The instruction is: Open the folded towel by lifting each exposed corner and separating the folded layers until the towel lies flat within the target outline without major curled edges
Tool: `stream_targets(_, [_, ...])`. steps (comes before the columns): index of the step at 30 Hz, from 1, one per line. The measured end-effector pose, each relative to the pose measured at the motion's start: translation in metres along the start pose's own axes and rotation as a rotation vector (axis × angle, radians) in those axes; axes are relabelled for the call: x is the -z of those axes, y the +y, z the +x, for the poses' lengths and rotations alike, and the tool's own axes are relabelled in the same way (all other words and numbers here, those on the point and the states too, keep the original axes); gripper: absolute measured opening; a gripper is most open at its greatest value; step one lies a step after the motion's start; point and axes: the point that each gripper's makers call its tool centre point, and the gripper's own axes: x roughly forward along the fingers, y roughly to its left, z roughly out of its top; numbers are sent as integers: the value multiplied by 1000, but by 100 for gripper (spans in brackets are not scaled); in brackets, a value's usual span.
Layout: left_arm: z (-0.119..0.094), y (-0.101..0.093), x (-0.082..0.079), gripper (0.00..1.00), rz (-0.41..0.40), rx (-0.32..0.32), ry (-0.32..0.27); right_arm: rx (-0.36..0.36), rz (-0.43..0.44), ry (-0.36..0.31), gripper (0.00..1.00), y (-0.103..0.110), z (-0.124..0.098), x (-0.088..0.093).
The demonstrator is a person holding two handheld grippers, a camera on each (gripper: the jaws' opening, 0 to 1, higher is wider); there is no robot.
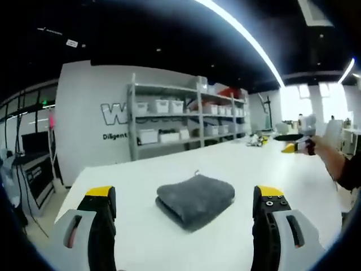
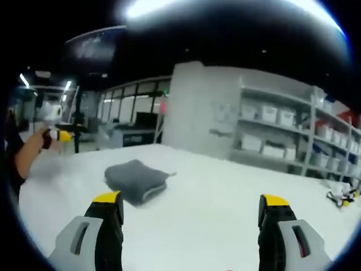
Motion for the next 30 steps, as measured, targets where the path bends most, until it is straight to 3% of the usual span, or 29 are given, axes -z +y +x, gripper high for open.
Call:
stream_targets(2, [7, 2, -2, 99, 6, 7, -1, -10, 2, -9, 100, -2, 11, -6])
stream_targets(6, [27, 7, 12, 99, 27, 21, 36, -9, -3, -6, 100, -14, 37, -8])
stream_targets(11, [46, 20, 26, 99, 48, -34, 14, 10, 20, -14, 98, -18, 56, 9])
stream_targets(13, [48, 18, 34, 99, 63, -28, 24, -38, -2, 28, 99, -8, 59, 24])
stream_targets(17, [52, 12, 44, 99, -6, 0, 18, -77, 101, 5, 98, -2, 62, 35])
stream_targets(19, [55, 13, 54, 99, -16, 2, 43, -81, 107, 10, 98, -1, 64, 38])
stream_targets(22, [60, 13, 67, 99, 12, -2, 77, -77, 86, 2, 98, 8, 64, 38])
stream_targets(30, [82, 12, 70, 98, 27, 11, 74, -95, 91, -7, 97, 11, 81, 29])
